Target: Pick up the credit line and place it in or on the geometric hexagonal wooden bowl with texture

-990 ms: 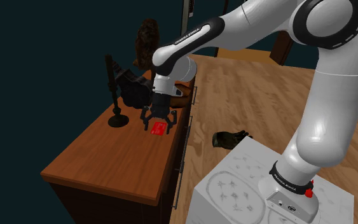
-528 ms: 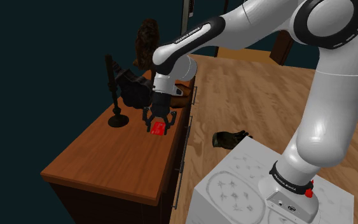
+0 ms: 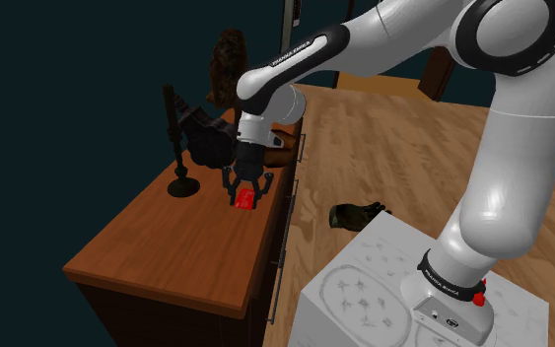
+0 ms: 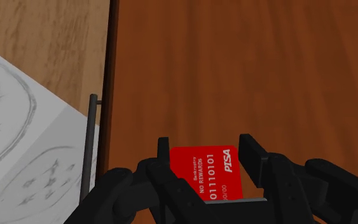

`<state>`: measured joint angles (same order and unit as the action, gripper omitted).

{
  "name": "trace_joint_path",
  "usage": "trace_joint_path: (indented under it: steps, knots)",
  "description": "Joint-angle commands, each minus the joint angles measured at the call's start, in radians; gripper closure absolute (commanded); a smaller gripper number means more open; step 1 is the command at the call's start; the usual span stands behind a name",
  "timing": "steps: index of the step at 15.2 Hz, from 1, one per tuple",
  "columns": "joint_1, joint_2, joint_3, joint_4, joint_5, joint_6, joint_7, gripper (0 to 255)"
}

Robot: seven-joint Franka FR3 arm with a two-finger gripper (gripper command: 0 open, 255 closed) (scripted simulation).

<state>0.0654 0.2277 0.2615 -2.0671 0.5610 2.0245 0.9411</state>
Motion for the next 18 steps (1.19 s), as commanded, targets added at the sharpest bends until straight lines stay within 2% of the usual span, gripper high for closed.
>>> trace_joint_path:
  steps: [1,18]
  knots:
    - [0.003,-0.001,0.001,-0.003,0.000,0.010,0.004,255]
    - [-0.011,-0.115,-0.003,0.085,-0.015,-0.175,0.090,255]
